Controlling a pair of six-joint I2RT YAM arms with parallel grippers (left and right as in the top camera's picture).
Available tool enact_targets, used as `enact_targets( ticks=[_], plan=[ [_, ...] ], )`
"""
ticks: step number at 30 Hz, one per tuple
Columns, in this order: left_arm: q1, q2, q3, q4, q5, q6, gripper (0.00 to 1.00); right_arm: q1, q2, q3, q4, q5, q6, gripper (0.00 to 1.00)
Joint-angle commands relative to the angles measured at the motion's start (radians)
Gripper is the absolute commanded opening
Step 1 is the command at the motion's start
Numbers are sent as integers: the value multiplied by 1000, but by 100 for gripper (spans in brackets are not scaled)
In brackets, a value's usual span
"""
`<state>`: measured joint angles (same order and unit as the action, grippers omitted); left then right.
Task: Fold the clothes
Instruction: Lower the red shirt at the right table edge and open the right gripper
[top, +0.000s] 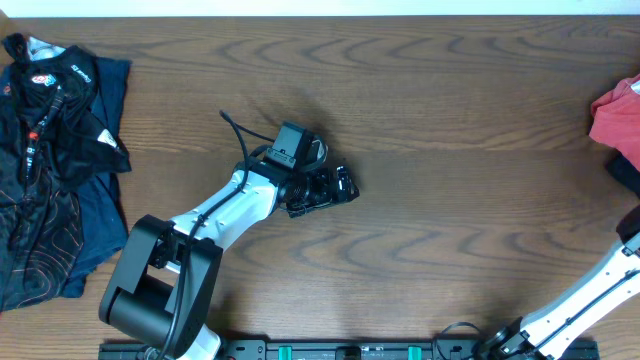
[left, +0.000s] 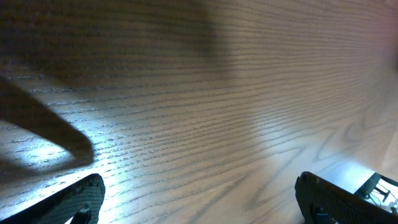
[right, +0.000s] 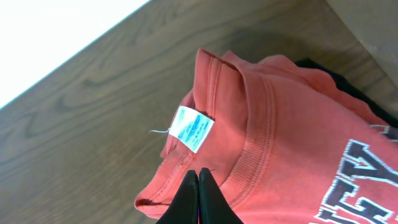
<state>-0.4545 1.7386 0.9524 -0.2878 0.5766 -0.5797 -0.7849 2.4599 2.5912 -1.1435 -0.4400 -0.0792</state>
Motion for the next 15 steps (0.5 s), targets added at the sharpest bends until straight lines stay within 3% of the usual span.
enact_targets(
  ticks=[1, 15],
  plan=[
    [-3, 1, 0, -1, -5, 2, 99, -5, 48, 3, -11, 116, 42, 1],
    [-3, 1, 0, -1, -13, 2, 99, -88, 219, 2, -60, 252, 74, 1]
  ],
)
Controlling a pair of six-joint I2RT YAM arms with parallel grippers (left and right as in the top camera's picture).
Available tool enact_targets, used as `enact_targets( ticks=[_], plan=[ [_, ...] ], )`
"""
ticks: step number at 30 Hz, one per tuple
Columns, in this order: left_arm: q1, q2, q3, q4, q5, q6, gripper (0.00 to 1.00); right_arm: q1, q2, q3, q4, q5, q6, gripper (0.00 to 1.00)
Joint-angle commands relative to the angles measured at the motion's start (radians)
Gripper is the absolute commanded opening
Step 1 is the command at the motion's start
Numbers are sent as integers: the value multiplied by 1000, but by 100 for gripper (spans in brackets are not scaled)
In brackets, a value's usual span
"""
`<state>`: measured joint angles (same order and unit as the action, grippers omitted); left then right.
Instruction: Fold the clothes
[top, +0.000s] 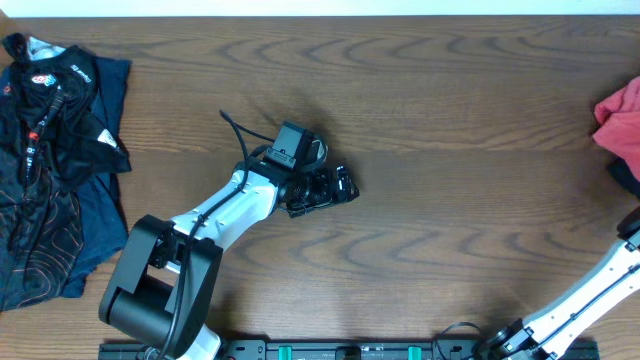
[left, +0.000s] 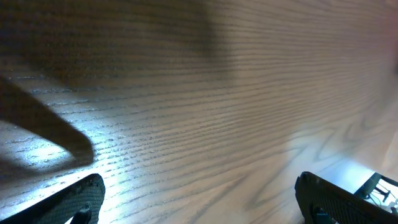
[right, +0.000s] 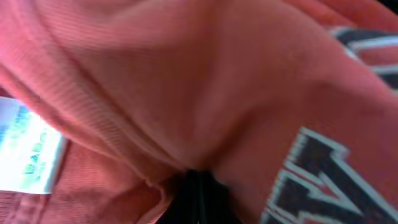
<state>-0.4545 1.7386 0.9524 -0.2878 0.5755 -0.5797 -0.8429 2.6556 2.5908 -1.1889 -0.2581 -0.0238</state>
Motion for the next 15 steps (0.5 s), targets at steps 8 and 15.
enact_targets(
  ticks=[8, 15],
  plan=[
    [33, 1, 2, 7, -41, 2, 99, -2, -58, 15, -31, -167, -64, 1],
    [142, -3, 40, 5, -44, 39, 97, 90, -251, 15, -54, -172, -63, 8]
  ],
)
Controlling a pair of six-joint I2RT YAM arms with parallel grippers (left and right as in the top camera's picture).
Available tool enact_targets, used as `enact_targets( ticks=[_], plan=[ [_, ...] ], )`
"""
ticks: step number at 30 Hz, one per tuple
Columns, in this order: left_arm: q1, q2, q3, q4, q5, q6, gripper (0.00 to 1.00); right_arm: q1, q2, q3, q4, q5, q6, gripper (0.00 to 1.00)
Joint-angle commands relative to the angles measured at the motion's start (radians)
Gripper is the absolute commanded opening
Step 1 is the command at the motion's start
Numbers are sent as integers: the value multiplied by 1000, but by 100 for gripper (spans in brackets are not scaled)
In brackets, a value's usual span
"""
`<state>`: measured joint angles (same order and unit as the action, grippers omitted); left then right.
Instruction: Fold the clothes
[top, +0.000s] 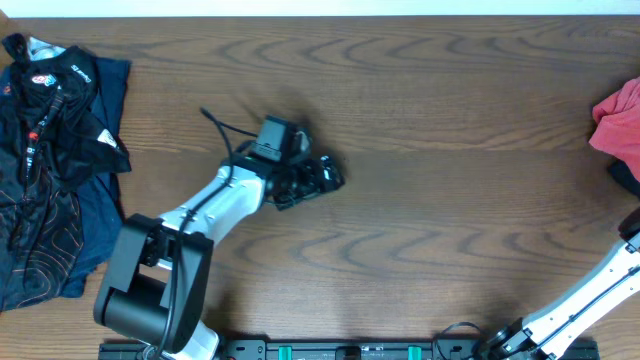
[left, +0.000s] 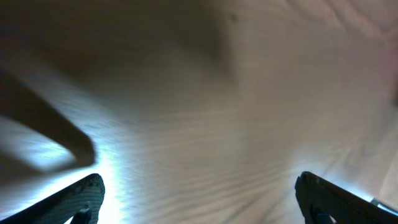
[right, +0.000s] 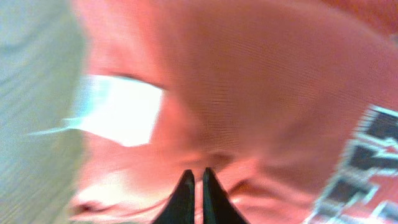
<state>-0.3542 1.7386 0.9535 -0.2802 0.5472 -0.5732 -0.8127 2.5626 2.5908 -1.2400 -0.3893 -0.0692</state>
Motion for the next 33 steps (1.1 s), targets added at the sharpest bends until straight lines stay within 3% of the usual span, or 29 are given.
enact_targets(
  ticks=[1, 5, 9, 10, 11, 17, 33],
  plan=[
    [59, -3, 51, -9, -16, 49, 96, 74, -187, 15, -6, -41, -16, 13],
    [121, -14, 126, -96, -56, 138, 94, 142, -318, 15, -27, -42, -3, 30],
    [155, -46, 237, -291, -241, 211, 94, 200, -427, 15, -64, -46, -2, 46],
    [161, -61, 266, -335, -284, 230, 94, 216, -455, 15, -77, -46, -2, 52],
    [166, -81, 298, -380, -329, 253, 94, 232, -481, 15, -89, -46, -2, 65],
    [195, -264, 404, -475, -508, 278, 94, 300, -594, 15, -170, -49, -3, 99],
    [236, -896, 416, -650, -672, 311, 94, 356, -852, 15, -364, -146, -104, 96]
  ],
)
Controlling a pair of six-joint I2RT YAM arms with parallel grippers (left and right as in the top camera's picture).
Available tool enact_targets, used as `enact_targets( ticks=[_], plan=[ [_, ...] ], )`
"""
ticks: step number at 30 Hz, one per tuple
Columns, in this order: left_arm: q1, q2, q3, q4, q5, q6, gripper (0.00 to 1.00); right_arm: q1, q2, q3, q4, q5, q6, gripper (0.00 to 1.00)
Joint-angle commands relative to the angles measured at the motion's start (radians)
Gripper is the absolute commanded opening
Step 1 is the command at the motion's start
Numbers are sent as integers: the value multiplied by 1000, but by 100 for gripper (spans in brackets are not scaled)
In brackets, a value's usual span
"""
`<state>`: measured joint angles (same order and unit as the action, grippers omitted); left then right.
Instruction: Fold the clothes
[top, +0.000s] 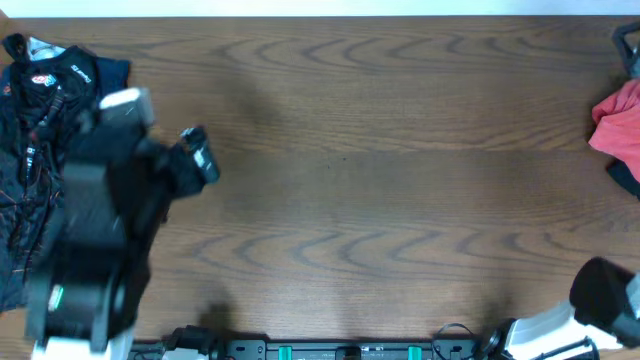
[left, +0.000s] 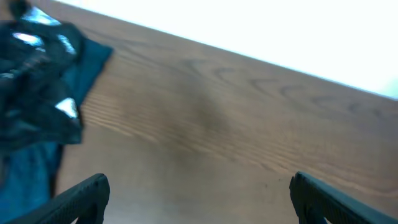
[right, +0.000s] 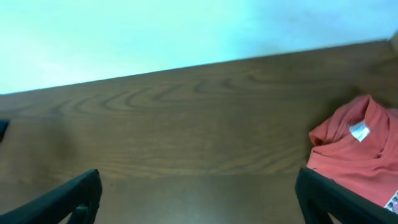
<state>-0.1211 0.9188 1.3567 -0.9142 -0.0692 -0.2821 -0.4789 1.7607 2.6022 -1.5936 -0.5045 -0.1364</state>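
A red shirt (top: 616, 124) with a white label lies bunched at the table's right edge, also seen as the red shirt (right: 359, 148) in the right wrist view. My right gripper (right: 199, 208) is open and empty, high above bare table to the left of the shirt. A pile of dark clothes (top: 45, 150) over a blue garment covers the left end. My left gripper (top: 197, 158), blurred, hangs just right of that pile. In its own view the left gripper (left: 198, 208) is open and empty, with the dark clothes (left: 34, 81) to its left.
The brown wooden table (top: 400, 200) stretches between the two piles. Its far edge (left: 249, 59) meets a white wall. The right arm's base (top: 605, 295) stands at the bottom right corner, and the left arm's blurred body fills the lower left.
My left gripper has gone from low over the table's middle to high up beside the dark pile. My right gripper, then shut in the red shirt, is now open and away from it.
My right gripper was shut just above the red shirt's collar by the label, then buried in its cloth for two moments. The left gripper stayed open over mid-table, then shifted slightly left. Now both grippers are open, raised and empty; the shirt lies bunched at the right edge.
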Motion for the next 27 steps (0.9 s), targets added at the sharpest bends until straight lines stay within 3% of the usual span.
enact_targets(
  ticks=[1, 9, 20, 27],
  plan=[
    [3, -116, 13, -30, -55, 20, 94, 27, -68, 3, -24, -31, -38, 96],
    [3, -311, 13, -138, -56, 58, 94, 79, -185, -6, -104, -39, -81, 88],
    [3, -327, 13, -202, -56, 64, 95, 117, -316, -17, -105, -76, -25, 79],
    [3, -327, 13, -211, -56, 65, 94, 195, -560, -266, -104, -102, -72, 80]
  ],
)
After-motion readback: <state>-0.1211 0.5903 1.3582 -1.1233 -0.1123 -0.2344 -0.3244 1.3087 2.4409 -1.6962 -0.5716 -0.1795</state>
